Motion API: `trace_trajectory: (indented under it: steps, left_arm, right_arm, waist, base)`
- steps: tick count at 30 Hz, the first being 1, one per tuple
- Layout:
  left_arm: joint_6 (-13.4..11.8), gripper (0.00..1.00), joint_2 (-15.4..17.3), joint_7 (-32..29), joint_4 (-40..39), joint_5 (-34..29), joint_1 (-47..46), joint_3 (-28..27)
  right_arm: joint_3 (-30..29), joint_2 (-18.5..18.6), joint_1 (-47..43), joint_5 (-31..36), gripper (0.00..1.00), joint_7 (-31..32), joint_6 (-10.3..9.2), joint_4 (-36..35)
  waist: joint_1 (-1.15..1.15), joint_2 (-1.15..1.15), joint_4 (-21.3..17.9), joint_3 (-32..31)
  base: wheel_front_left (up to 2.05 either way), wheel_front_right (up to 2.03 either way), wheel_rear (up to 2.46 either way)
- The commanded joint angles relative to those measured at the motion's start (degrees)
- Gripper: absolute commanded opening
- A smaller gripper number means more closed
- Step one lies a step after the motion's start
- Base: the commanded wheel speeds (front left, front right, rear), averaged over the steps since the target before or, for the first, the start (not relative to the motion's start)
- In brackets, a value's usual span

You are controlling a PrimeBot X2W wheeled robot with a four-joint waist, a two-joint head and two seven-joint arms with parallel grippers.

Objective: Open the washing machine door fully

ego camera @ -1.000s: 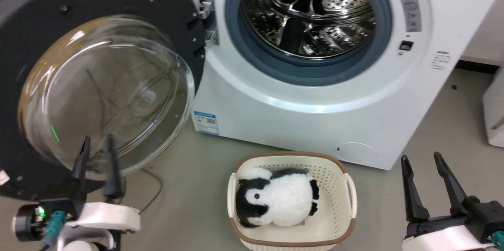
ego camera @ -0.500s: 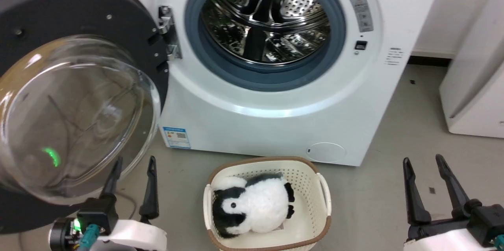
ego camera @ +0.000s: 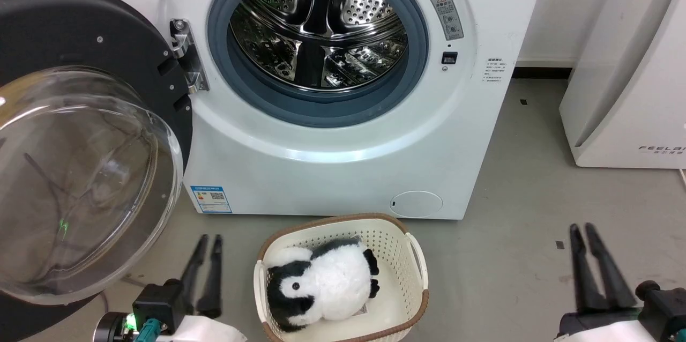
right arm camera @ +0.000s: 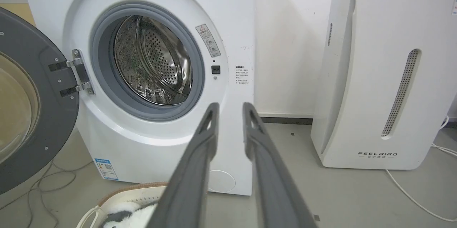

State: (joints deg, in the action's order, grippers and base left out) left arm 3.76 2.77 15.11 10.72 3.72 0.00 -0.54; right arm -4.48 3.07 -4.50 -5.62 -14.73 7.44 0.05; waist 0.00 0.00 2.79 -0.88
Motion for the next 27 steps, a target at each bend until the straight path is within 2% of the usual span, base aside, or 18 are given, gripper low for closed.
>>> trace_trajectory:
  steps: [1,27]
  left_arm:
    - [-0.04,0.00,0.00,-0.15,-0.10,-0.04,0.00,0.03]
    - [-0.79,0.00,0.02,-3.16,-2.24,-0.78,0.00,0.13]
  right_arm:
    - [0.03,0.00,0.04,0.05,0.00,0.14,0.00,0.00]
    - [0.93,-0.04,0.94,1.18,0.00,3.08,0.01,-0.01]
  waist:
    - [0.00,0.00,-0.02,0.01]
    - [0.00,0.00,-0.58,0.18]
  base:
    - [0.00,0.00,0.00]
    - [0.00,0.00,0.00]
